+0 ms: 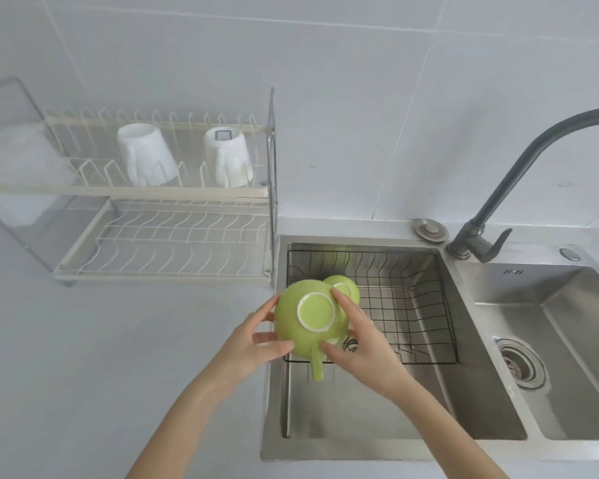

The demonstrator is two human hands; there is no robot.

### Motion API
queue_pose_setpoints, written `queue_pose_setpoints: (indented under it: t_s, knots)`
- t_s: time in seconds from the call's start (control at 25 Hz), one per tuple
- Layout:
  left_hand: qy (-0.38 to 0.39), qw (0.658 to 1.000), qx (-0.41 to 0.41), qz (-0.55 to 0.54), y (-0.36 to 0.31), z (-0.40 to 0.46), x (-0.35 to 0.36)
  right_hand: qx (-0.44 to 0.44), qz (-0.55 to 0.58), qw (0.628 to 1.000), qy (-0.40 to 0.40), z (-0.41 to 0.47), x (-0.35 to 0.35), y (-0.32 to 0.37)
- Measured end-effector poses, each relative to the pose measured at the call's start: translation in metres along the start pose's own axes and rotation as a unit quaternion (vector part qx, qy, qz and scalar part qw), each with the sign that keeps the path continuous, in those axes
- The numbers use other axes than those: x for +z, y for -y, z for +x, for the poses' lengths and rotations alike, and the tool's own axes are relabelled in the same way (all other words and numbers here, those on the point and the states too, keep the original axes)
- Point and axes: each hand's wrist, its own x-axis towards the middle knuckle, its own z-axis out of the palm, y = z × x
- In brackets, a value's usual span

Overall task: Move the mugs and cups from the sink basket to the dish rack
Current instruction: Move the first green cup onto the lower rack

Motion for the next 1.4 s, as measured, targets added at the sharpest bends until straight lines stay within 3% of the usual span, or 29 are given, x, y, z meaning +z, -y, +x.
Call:
queue_pose_setpoints:
  t_s: [0.36, 0.72, 0.92, 1.4]
  knots:
    - [-0.055, 0.995, 0.039, 0.067, 0.020, -0.021, -0.079, -0.034, -0.022, 0.999, 0.018, 0.026, 0.072, 0.042]
    - [-0.047, 0.983, 0.050, 0.173, -0.001, 0.010, -0.146, -0.027, -0.058, 0.998, 0.028, 0.075, 0.101, 0.079]
    - [-0.046, 0.977, 0.059, 0.201, -0.016, 0.052, -0.169, 0.018, -0.066, 0.997, 0.037, 0.124, 0.093, 0.101]
    - [-0.036, 0.977, 0.037, 0.205, -0.012, 0.144, -0.181, 0.145, -0.009, 0.988, -0.047, 0.217, 0.105, 0.108]
